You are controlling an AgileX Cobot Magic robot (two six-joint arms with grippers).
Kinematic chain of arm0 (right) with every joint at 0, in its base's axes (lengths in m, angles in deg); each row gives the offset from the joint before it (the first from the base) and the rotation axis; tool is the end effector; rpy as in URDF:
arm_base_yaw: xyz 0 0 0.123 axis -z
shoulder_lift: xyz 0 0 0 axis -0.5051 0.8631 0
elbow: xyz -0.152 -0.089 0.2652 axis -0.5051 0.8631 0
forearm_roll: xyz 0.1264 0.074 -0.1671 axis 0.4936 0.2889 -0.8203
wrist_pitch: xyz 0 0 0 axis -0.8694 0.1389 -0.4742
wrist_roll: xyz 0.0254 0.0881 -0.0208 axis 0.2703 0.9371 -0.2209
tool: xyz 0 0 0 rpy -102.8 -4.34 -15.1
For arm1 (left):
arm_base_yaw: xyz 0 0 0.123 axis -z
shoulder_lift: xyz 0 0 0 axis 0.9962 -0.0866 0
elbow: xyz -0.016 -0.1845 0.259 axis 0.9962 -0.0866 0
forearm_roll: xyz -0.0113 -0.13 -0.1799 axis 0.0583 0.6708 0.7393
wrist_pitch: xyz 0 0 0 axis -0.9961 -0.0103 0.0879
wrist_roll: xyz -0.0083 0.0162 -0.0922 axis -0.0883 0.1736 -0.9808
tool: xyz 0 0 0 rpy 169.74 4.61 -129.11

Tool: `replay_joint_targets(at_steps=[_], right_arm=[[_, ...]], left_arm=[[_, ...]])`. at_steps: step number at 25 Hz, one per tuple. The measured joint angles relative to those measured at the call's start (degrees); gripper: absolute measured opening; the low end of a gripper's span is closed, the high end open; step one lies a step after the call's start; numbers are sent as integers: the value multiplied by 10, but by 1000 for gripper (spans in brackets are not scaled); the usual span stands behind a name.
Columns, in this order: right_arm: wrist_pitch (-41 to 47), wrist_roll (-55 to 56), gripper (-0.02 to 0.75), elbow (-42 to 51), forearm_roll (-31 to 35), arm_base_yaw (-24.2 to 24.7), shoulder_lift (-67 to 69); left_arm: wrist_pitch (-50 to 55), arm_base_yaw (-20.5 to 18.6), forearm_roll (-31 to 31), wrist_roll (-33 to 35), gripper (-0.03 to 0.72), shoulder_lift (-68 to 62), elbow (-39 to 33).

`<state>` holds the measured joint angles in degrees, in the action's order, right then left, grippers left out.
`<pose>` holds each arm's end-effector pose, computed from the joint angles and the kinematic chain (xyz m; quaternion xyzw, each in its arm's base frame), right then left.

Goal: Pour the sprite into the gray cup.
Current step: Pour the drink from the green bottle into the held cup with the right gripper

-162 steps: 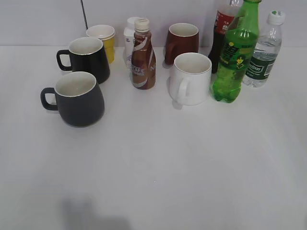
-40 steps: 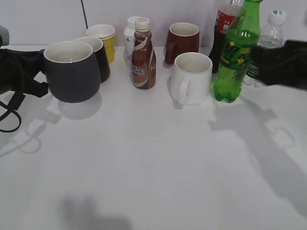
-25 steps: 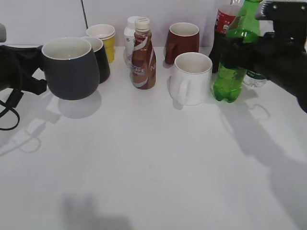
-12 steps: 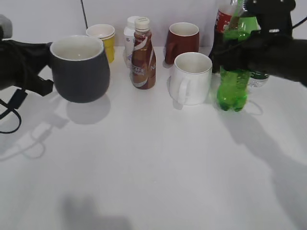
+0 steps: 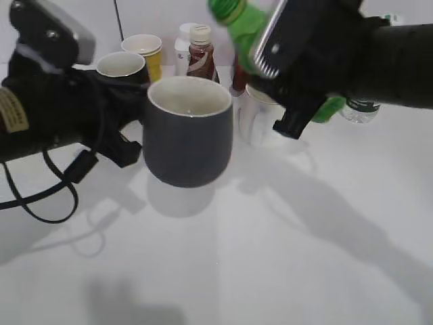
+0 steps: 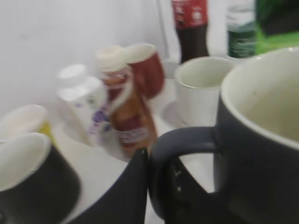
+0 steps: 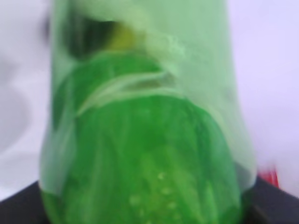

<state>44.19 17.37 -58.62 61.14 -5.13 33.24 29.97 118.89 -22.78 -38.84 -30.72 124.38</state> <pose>0.2374 0.1673 0.3213 -0.5136 0.6367 -0.0438 0.5734 0.2026 -0.1472 0.2937 0.3543 0.7223 -0.1406 0.5771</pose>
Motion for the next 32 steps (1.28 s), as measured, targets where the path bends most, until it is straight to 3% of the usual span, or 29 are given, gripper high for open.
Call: replay_joint_targets(at_steps=[4,10,17,24,32], right_arm=[[1,-124,431,0,-1,-20,0],[-27,-285,431,0,14,-20,0],[-75,-389,431,0,34,-20,8],[-197,-481,431,1,41,-20,29],[-209,-510,431,1,46,-20,30]], left_arm=[[74,35,6,0,53,0,32],[103,52,7,0,53,14,39],[117,54,8,0,53,51,40],[140,54,10,0,53,55,41],[140,54,10,0,53,55,41]])
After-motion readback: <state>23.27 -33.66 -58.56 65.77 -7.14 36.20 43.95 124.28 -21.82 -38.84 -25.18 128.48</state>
